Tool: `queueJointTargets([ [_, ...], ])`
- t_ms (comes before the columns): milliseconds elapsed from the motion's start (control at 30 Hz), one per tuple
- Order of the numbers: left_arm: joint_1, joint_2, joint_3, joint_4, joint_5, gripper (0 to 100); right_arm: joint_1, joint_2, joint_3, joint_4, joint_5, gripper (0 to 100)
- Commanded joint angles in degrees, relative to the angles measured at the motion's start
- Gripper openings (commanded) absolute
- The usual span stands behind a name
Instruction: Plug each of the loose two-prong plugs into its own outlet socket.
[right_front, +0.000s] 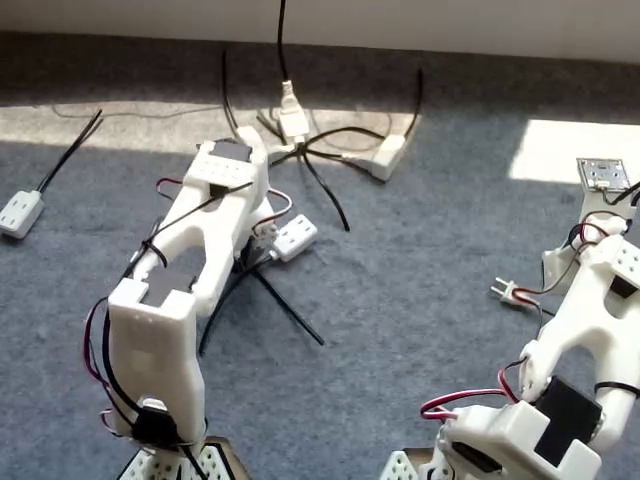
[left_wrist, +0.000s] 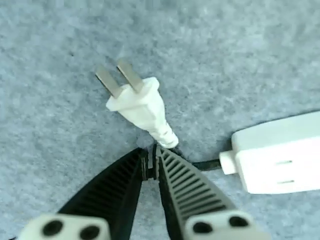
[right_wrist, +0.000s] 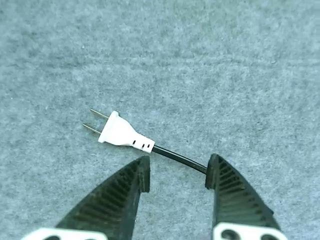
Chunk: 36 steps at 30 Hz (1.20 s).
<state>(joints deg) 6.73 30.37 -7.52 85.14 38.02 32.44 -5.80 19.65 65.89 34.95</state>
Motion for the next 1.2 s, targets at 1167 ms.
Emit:
queueJointTargets([
  [1167,-8.84,-5.85,-0.75,-12.66,5.45,6,-2.33,-2.15,8.22,-5.85,0.62,19.2],
])
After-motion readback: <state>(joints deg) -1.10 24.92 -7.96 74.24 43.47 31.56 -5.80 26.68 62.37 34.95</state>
